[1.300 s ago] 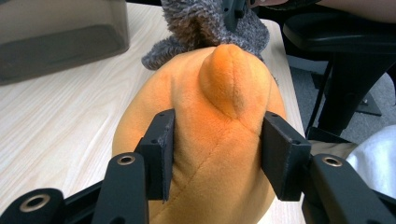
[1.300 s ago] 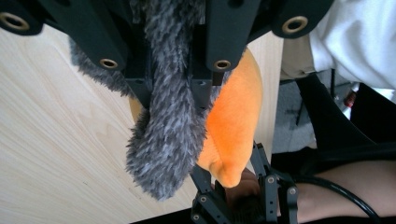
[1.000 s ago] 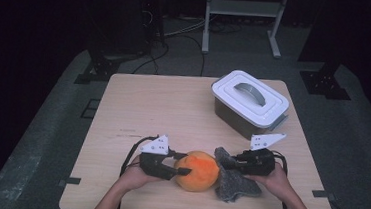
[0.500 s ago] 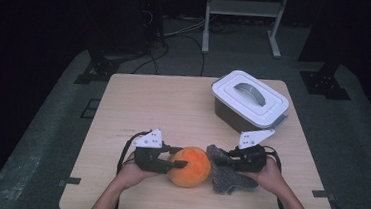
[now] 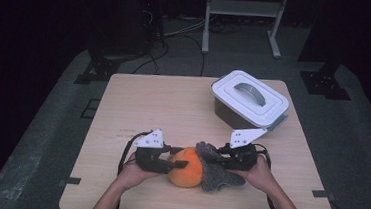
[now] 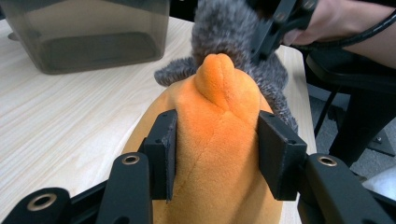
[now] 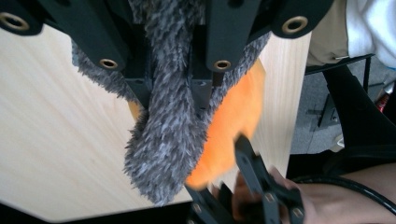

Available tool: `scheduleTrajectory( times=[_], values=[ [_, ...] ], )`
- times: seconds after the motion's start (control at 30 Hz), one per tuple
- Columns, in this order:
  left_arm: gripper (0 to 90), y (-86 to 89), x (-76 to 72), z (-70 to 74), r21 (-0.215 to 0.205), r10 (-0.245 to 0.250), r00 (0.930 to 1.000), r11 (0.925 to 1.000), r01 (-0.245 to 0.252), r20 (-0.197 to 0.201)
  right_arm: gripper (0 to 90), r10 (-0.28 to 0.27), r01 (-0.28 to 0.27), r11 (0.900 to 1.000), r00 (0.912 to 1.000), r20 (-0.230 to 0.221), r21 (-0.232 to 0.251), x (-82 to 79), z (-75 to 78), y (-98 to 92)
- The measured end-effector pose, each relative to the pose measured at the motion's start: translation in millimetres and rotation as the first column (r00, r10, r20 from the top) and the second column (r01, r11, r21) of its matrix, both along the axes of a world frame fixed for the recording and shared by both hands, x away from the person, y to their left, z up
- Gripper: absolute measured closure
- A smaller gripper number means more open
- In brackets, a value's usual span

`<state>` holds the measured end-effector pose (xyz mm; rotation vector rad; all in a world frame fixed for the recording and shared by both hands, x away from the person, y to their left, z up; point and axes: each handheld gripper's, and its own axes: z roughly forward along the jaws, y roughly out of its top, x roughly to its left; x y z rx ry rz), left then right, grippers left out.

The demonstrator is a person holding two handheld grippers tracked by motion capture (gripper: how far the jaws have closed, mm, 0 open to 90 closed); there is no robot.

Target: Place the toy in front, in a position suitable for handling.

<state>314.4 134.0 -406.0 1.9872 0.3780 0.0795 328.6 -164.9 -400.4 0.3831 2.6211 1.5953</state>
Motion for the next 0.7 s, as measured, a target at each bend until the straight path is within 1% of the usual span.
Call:
scheduleTrajectory(
  times=[0.03, 0.1, 0.17, 0.2, 0.23, 0.27, 0.3, 0.33, 0.37, 0.4, 0.43, 0.47, 0.5, 0.53, 0.57, 0.6, 0.63, 0.67, 0.7],
  values=[
    [52.2, -0.5, 0.2, -0.3, -0.001, 0.001, 1.0, 1.0, -0.001, -0.003, 75.5, -0.009, 0.009, 1.0, 0.9999, -0.009, -0.007, 0.8, -4.7, -2.6],
    [52.2, -3.5, 0.4, 1.1, -0.001, 0.001, 1.0, 1.0, -0.001, -0.001, 75.5, -0.023, 0.023, 1.0, 0.9995, -0.021, -0.009, 1.5, -6.3, -6.6],
    [52.1, -5.1, 1.1, 4.5, -0.001, 0.002, 1.0, 1.0, -0.002, 0.0, 75.5, -0.029, 0.029, 1.0, 0.9996, 0.005, -0.011, -1.1, 1.3, -7.4],
    [52.1, -5.7, 1.2, 5.7, -0.001, 0.002, 1.0, 1.0, -0.002, 0.0, 75.4, -0.019, 0.018, 1.0, 0.9997, 0.019, 0.023, -3.7, 11.2, -6.6],
    [52.0, -6.6, 0.9, 6.9, 0.005, 0.001, 1.0, 1.0, -0.001, 0.0, 75.4, -0.012, 0.011, 0.999, 0.9994, 0.033, 0.035, -5.4, 17.3, -4.7],
    [52.0, -7.5, 0.8, 7.6, 0.01, -0.004, 1.0, 0.9999, 0.004, -0.005, 75.4, -0.012, 0.011, 0.999, 0.9994, 0.033, 0.035, -5.4, 17.3, -4.7],
    [51.6, -8.3, 0.3, 8.2, 0.016, -0.006, 1.0, 0.9999, 0.006, 0.001, 75.4, 0.004, -0.006, 0.999, 0.9983, 0.057, 0.035, -8.0, 27.2, 1.6],
    [51.6, -8.9, -0.5, 8.5, 0.014, -0.006, 1.0, 0.9999, 0.006, 0.001, 75.4, 0.004, -0.006, 0.999, 0.9983, 0.057, 0.035, -8.0, 27.2, 1.6],
    [51.1, -9.8, -1.4, 8.7, 0.027, -0.003, 1.0, 0.9996, 0.003, 0.009, 75.3, 0.013, -0.014, 1.0, 0.9971, 0.075, 0.011, -8.6, 30.1, 9.3],
    [50.5, -9.8, -1.4, 8.7, 0.027, -0.003, 1.0, 0.9996, 0.003, 0.009, 75.3, 0.013, -0.014, 1.0, 0.9971, 0.075, 0.011, -8.6, 30.1, 9.3],
    [49.1, -10.3, -1.9, 7.8, 0.04, -0.001, 0.9999, 0.9992, 0.0, 0.014, 75.4, 0.011, -0.01, 1.0, 0.9972, 0.075, -0.016, -7.6, 25.0, 14.3],
    [49.1, -10.4, -1.8, 6.4, 0.049, -0.002, 0.9999, 0.9988, 0.002, 0.014, 75.4, 0.011, -0.01, 1.0, 0.9972, 0.075, -0.016, -7.6, 25.0, 14.3],
    [46.7, -11.4, -1.3, 4.3, 0.05, -0.002, 1.0, 0.9988, 0.002, 0.005, 75.4, 0.011, -0.009, 1.0, 0.9968, 0.079, -0.028, -6.7, 20.8, 14.9],
    [40.6, -11.7, -0.7, 3.3, 0.051, -0.002, 1.0, 0.9987, 0.002, 0.003, 75.4, 0.007, -0.005, 1.0, 0.9975, 0.07, -0.028, -5.5, 15.7, 13.7],
    [30.8, -12.4, 0.7, 2.0, 0.047, 0.004, 1.0, 0.9989, -0.004, -0.002, 75.4, -0.003, 0.003, 1.0, 0.9991, 0.043, -0.007, -3.4, 9.6, 8.7],
    [30.8, -12.7, 1.5, 1.4, 0.052, 0.01, 0.9999, 0.9986, -0.01, -0.005, 75.4, -0.003, 0.003, 1.0, 0.9991, 0.043, -0.007, -3.4, 9.6, 8.7],
    [23.1, -12.9, 3.2, -1.2, 0.066, 0.013, 0.9999, 0.9978, -0.013, -0.005, 75.4, -0.01, 0.011, 1.0, 0.9992, 0.039, -0.007, -1.8, 6.9, 3.4],
    [21.1, -12.9, 3.2, -1.2, 0.066, 0.013, 0.9999, 0.9978, -0.013, -0.005, 75.4, -0.01, 0.011, 1.0, 0.9992, 0.039, -0.007, -1.8, 6.9, 3.4],
    [19.9, -12.9, 4.0, -3.4, 0.065, 0.008, 0.9999, 0.9979, -0.008, -0.01, 75.4, -0.018, 0.018, 1.0, 0.9994, 0.03, -0.006, -1.0, 4.4, -2.2]
  ],
)
